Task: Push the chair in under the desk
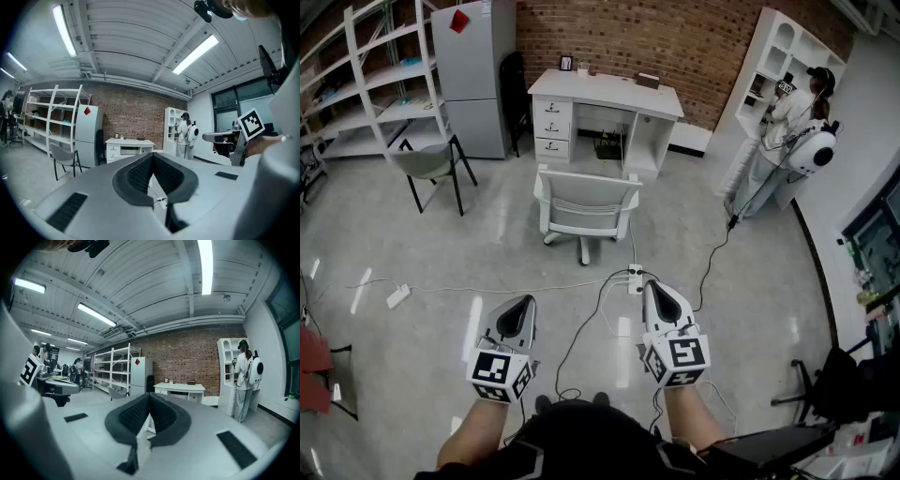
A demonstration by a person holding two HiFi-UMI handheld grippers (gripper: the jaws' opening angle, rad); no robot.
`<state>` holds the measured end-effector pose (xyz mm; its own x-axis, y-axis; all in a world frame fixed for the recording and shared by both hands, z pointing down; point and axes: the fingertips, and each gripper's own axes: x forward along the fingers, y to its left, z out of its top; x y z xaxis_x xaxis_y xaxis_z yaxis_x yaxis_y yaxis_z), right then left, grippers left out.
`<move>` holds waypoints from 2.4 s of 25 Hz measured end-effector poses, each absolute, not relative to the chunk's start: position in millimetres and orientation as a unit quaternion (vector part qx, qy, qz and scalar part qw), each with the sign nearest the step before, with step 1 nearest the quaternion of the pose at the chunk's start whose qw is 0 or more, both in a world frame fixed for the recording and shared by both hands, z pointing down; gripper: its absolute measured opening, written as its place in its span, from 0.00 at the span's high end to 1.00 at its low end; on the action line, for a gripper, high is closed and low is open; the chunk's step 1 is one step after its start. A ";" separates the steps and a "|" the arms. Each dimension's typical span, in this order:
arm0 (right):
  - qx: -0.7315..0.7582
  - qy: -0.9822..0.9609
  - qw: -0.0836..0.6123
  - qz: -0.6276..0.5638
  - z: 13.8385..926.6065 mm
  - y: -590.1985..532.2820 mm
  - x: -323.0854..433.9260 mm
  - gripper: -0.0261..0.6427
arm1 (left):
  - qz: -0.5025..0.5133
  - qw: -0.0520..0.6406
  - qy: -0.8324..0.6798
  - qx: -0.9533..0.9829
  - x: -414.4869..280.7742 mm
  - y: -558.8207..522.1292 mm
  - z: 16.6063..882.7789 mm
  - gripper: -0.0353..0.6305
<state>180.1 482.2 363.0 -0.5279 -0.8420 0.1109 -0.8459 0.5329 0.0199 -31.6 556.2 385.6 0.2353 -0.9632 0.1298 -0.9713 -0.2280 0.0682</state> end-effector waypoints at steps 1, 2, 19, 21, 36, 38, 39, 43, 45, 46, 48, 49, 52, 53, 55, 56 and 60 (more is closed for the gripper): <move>0.483 -0.874 0.054 0.018 363.5 483.2 179.9 0.95 | 0.030 0.065 -0.618 0.783 -32.0 557.2 384.6 0.94; 0.482 -0.874 0.054 0.019 364.1 484.0 179.6 0.95 | 0.029 0.062 -0.618 0.783 -32.4 558.2 383.5 0.94; 0.480 -0.875 0.057 0.023 362.5 495.1 154.7 0.95 | 0.017 0.060 -0.619 0.783 -52.4 573.3 376.9 0.94; 0.478 -0.876 0.060 0.023 364.7 497.3 150.5 0.95 | 0.016 0.063 -0.619 0.783 -55.4 574.6 380.5 0.94; 0.495 -0.866 0.076 0.003 364.5 513.7 104.4 0.95 | -0.004 0.073 -0.616 0.784 -116.7 590.8 397.1 0.94; 0.498 -0.864 0.079 0.004 365.0 517.5 98.7 0.95 | -0.002 0.078 -0.611 0.788 -122.5 591.3 399.3 0.94; 0.498 -0.864 0.080 0.003 365.6 518.9 95.6 0.95 | -0.001 0.079 -0.610 0.789 -125.5 590.7 400.4 0.94; 0.493 -0.866 0.088 0.001 370.0 517.5 87.3 0.95 | -0.004 0.084 -0.608 0.790 -132.3 584.0 404.5 0.94; 0.492 -0.866 0.088 -0.004 369.8 511.6 87.1 0.95 | -0.005 0.083 -0.606 0.791 -130.7 578.4 404.8 0.94; 0.492 -0.867 0.086 -0.004 370.1 507.2 87.2 0.95 | -0.004 0.083 -0.606 0.791 -129.3 574.5 405.5 0.94; 0.487 -0.870 0.078 0.001 372.6 496.8 86.7 0.95 | 0.001 0.083 -0.606 0.791 -126.7 564.9 408.8 0.94; 0.484 -0.872 0.075 0.003 374.7 491.1 86.2 0.95 | 0.003 0.084 -0.608 0.790 -125.9 559.4 410.7 0.94; 0.479 -0.875 0.069 0.003 377.5 470.9 86.0 0.95 | 0.008 0.080 -0.613 0.786 -123.5 542.3 410.5 0.94; 0.478 -0.876 0.068 0.004 376.6 462.7 87.2 0.95 | 0.010 0.077 -0.615 0.785 -121.9 535.8 407.9 0.94; 0.476 -0.877 0.062 0.006 373.3 444.6 91.2 0.95 | 0.013 0.070 -0.617 0.784 -117.9 520.7 401.1 0.94; 0.475 -0.878 0.059 0.007 371.3 435.3 93.6 0.95 | 0.014 0.067 -0.618 0.783 -115.6 512.3 397.9 0.94; 0.470 -0.881 0.051 0.004 365.3 398.4 102.8 0.95 | 0.016 0.061 -0.621 0.781 -106.6 478.8 392.4 0.94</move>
